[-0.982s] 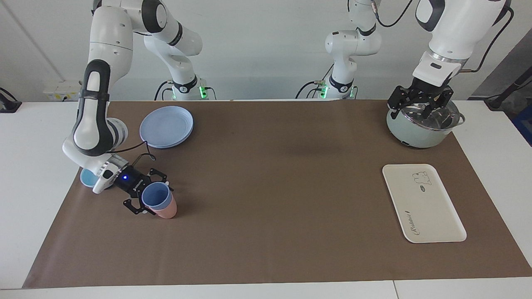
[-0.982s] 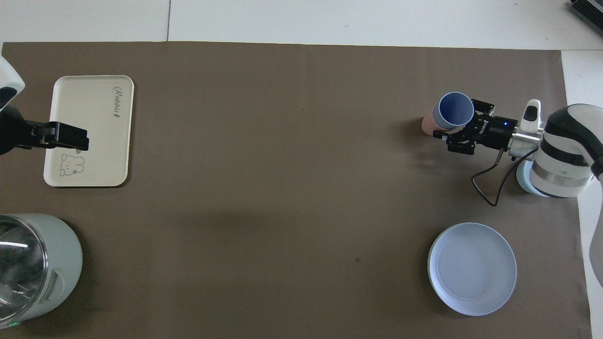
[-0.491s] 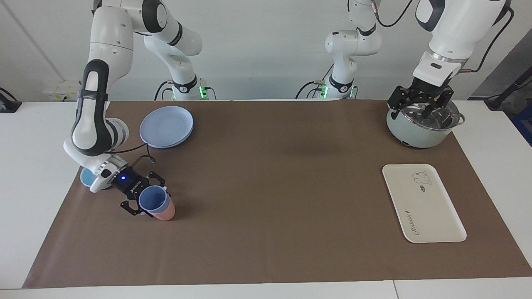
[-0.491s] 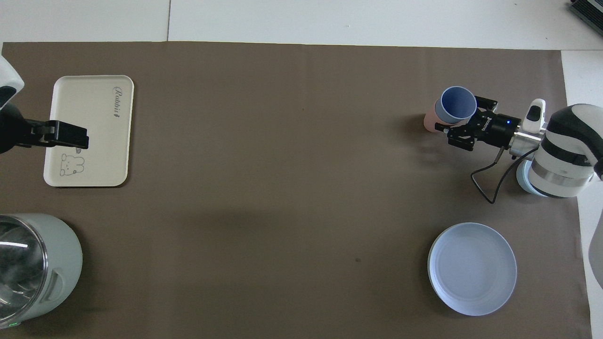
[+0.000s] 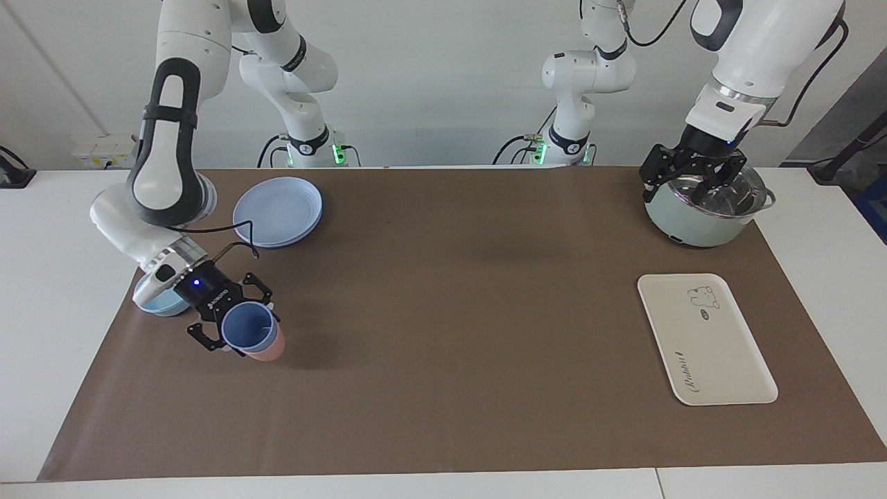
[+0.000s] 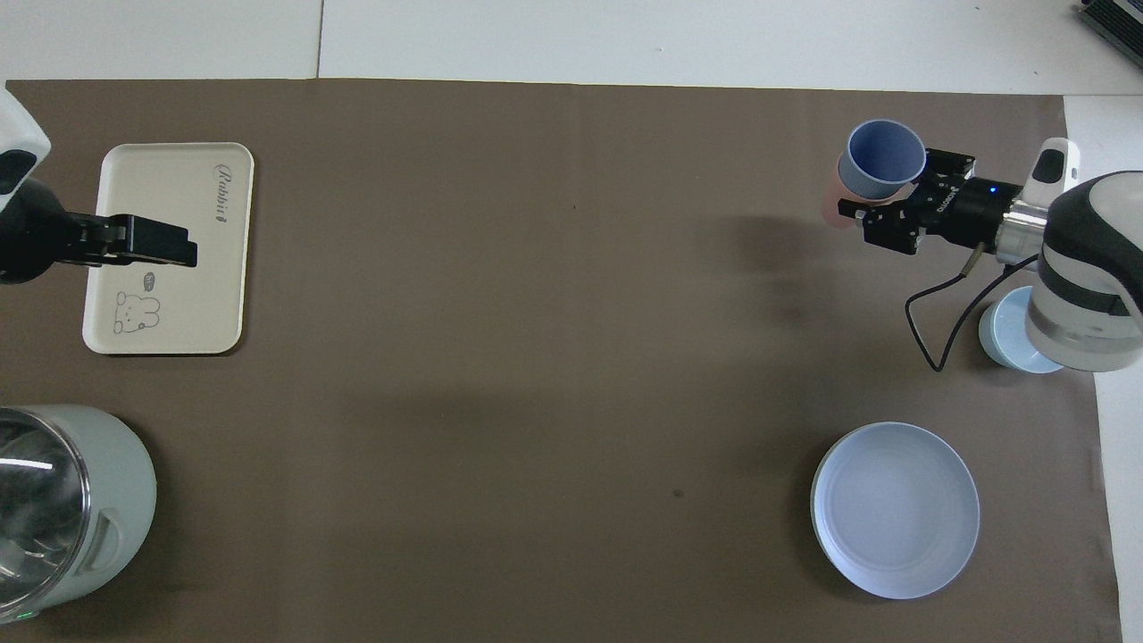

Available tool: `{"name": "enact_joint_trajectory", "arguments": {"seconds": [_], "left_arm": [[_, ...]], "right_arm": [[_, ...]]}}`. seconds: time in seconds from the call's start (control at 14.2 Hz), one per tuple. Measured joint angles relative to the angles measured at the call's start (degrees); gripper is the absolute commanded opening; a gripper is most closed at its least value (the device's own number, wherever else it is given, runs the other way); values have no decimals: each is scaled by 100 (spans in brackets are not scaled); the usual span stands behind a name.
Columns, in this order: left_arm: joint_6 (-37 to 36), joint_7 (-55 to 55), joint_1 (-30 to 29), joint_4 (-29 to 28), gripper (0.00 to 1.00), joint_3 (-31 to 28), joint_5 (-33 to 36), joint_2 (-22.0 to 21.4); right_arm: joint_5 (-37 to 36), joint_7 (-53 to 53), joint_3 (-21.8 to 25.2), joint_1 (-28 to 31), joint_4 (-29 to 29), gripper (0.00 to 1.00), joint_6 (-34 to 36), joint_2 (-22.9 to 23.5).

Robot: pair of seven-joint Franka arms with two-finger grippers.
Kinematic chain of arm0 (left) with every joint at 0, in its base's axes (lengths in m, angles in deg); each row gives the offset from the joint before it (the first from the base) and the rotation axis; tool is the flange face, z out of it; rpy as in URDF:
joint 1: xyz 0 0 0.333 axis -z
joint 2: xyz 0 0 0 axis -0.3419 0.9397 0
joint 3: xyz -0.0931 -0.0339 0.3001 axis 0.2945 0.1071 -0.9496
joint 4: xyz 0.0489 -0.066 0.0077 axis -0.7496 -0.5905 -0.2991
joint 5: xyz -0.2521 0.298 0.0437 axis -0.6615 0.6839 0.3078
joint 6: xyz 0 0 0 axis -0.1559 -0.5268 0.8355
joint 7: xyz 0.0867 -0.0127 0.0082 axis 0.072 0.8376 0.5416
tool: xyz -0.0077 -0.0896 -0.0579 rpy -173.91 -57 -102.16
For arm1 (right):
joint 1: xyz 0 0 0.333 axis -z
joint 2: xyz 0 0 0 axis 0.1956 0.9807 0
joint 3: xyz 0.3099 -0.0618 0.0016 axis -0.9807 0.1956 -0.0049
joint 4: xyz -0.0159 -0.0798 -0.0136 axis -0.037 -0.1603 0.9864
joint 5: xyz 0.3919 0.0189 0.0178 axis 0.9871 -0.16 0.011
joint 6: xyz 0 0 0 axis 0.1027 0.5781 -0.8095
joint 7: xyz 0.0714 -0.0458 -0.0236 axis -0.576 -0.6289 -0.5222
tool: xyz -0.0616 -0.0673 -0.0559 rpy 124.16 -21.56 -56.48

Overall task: Place cup on tray
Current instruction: 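Lift the blue cup with the right gripper while the left gripper reaches over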

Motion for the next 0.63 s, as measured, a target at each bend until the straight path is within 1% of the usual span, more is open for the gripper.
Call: {"name": "enact_joint_trajectory", "arguments": {"seconds": [0.14,0.28,0.42,0.63], "left_arm": [[214,39,5,-16,90,3,-450,84],[453,329,79,-7,88,22,-921,263],[657,971,344,138,87,42,-1238,581],[992,2081,746,629,84,63,-1587,1212]], "right_arm": [[-797,946,1,-6,38,0,-1,-307],[-1497,1793,0,-41,59,0,-1,-563],[-2320,2795,-4,-182,65,0,0,-783],[-3566,4551,-14,-716,79,0,-1,-1012]]}}
